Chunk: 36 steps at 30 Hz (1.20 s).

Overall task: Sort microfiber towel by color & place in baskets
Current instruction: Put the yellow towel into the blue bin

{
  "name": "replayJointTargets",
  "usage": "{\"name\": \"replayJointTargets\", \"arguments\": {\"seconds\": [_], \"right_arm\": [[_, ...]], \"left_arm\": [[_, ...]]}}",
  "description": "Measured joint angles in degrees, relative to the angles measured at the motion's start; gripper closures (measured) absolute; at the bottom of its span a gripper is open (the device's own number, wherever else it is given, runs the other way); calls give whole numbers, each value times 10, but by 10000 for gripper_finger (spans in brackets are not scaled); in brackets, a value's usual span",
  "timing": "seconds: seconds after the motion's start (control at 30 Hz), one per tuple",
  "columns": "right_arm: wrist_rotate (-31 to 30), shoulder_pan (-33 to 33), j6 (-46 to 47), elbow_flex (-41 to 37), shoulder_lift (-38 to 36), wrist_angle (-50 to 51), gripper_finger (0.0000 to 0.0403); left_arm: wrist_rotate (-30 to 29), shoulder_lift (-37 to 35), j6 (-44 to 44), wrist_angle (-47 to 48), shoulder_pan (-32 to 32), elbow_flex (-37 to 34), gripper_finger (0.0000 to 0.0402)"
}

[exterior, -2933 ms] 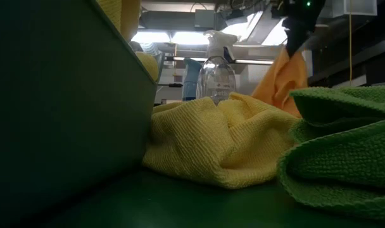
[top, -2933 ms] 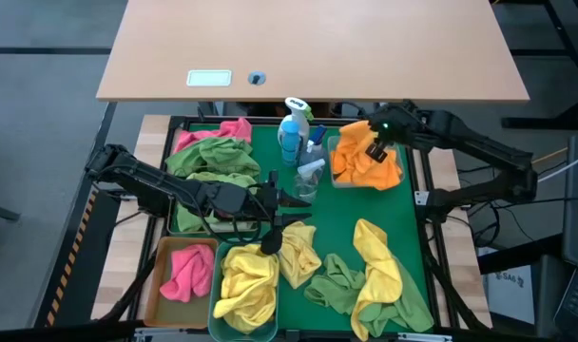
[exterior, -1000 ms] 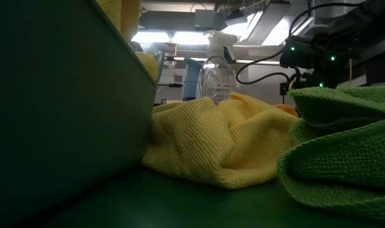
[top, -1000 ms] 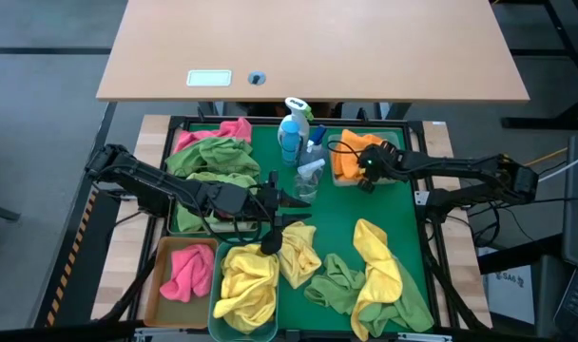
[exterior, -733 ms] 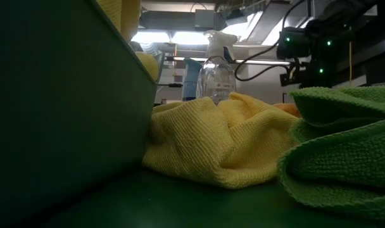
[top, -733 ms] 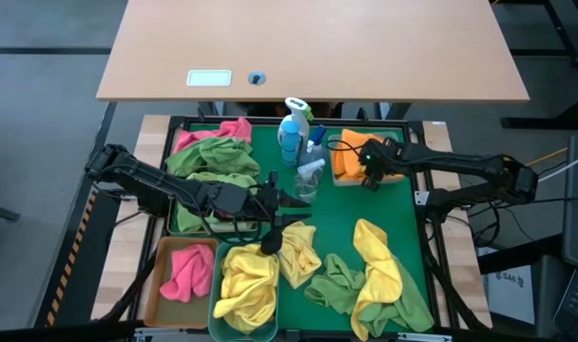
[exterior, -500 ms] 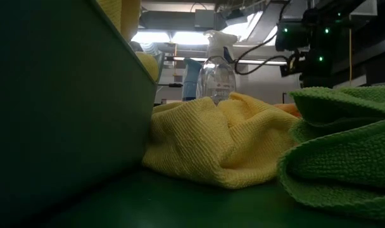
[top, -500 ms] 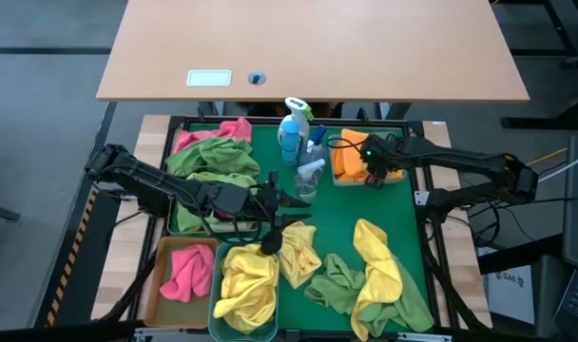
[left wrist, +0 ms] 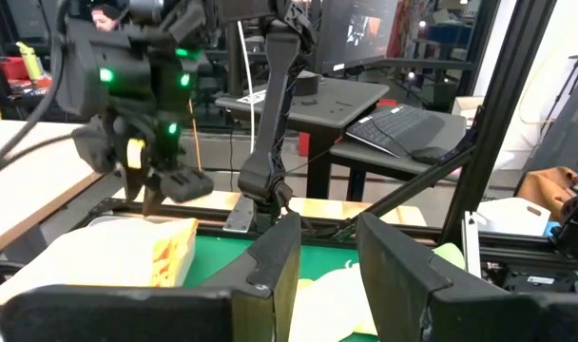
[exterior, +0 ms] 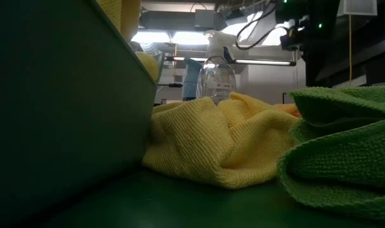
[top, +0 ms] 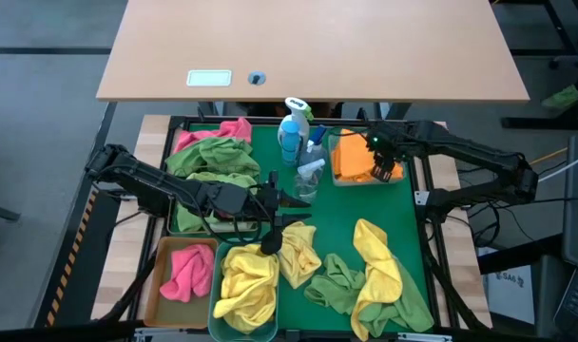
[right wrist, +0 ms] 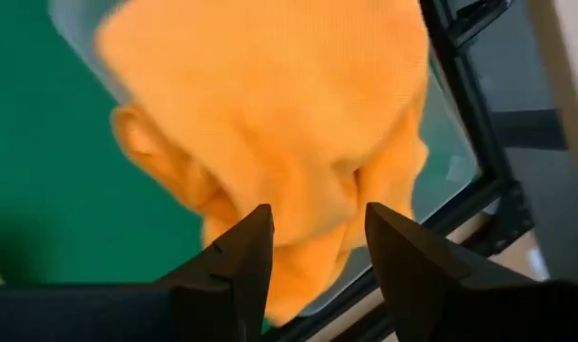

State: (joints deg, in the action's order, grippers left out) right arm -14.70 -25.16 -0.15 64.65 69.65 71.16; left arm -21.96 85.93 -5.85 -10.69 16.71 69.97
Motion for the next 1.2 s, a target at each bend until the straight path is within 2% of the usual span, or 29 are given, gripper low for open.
{"name": "replayJointTargets", "arguments": {"seconds": [0.3, 0.47, 0.57, 0.73, 0.93, 1.2], "right_arm": [[131, 0, 46, 68, 0, 78, 233], [217, 6, 78, 73, 0, 84, 233], [243, 31, 79, 73, 0, 83, 233], [249, 114, 139, 73, 0, 83, 233], [246, 259, 252, 73, 0, 78, 233], [160, 453, 396, 29, 0, 15, 233]], "left_arm": [[0, 0, 0, 5, 0, 0, 299], [1, 0, 0, 25, 0, 0, 299], [5, 0, 0, 27, 3, 0, 299], [6, 0, 0, 27, 11, 0, 299], [7, 0, 0, 27, 20, 0, 299], [6, 0, 0, 27, 23, 0, 299]]}}
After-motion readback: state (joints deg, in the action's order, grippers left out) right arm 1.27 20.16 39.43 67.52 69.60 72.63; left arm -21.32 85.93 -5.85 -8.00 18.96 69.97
